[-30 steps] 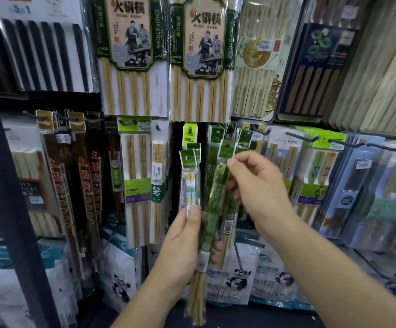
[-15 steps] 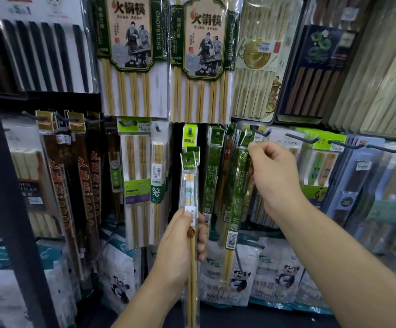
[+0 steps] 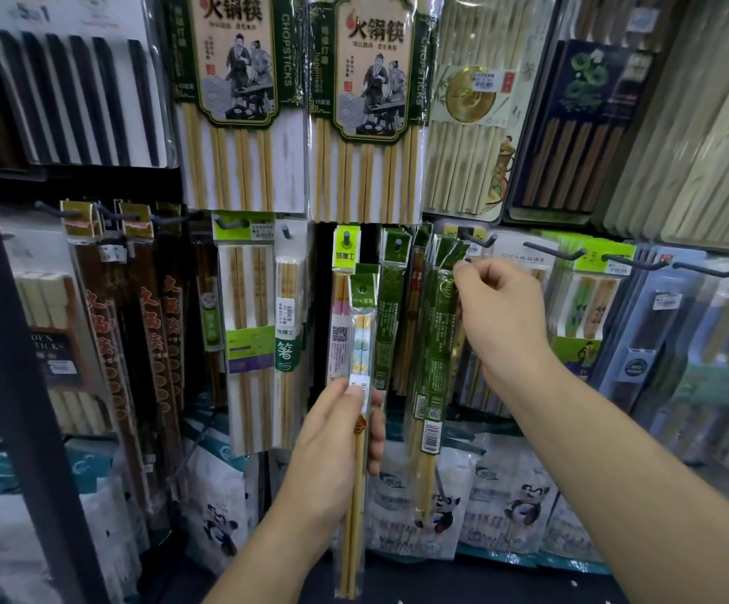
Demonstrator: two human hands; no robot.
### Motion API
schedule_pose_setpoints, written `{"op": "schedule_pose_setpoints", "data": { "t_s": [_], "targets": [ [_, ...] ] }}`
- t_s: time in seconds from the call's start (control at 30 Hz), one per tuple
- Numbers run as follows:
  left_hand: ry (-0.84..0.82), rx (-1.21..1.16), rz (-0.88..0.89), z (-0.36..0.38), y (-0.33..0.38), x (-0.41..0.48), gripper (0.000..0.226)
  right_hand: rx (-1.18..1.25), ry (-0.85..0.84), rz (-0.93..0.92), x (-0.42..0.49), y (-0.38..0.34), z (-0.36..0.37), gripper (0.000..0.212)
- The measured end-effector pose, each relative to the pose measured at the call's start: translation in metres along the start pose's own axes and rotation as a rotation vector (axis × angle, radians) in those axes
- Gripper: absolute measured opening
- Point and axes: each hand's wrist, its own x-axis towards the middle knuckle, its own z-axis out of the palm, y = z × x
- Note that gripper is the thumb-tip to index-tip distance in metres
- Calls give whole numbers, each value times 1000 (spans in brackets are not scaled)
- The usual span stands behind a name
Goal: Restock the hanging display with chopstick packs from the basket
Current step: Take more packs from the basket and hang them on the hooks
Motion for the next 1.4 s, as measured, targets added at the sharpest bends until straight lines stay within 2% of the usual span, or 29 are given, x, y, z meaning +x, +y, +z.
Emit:
{"op": "schedule_pose_setpoints", "data": {
  "t_s": [0.57, 0.77, 0.9, 0.97, 1.1, 1.2, 1.27, 1.33, 1.4],
  "targets": [
    [-1, -33, 8, 2, 3, -1, 38, 54, 21, -40, 3, 4, 4, 40],
    [-15, -1, 26, 0, 1, -2, 36, -8, 20, -14, 5, 10, 5, 36],
    [-50, 20, 80, 2, 1, -1, 25, 38, 68, 29, -8, 6, 5, 22],
    [-75, 6, 91, 4, 0, -2, 29, 94, -11, 45, -22, 2, 5, 23],
    [-94, 2, 101, 5, -1, -3, 23, 87, -247, 34, -48, -5, 7, 30],
    [-87, -7, 102, 6, -2, -2, 30, 138, -299, 5, -55, -11, 7, 32],
    [-96, -7, 107, 7, -2, -2, 25, 118, -329, -51, -58, -13, 7, 28],
    [-94, -13, 107, 8, -1, -4, 22, 66, -322, -82, -56, -13, 7, 27],
    [-72, -16, 109, 7, -2, -3, 26, 79, -270, -33, -46, -15, 6, 30]
  ]
}}
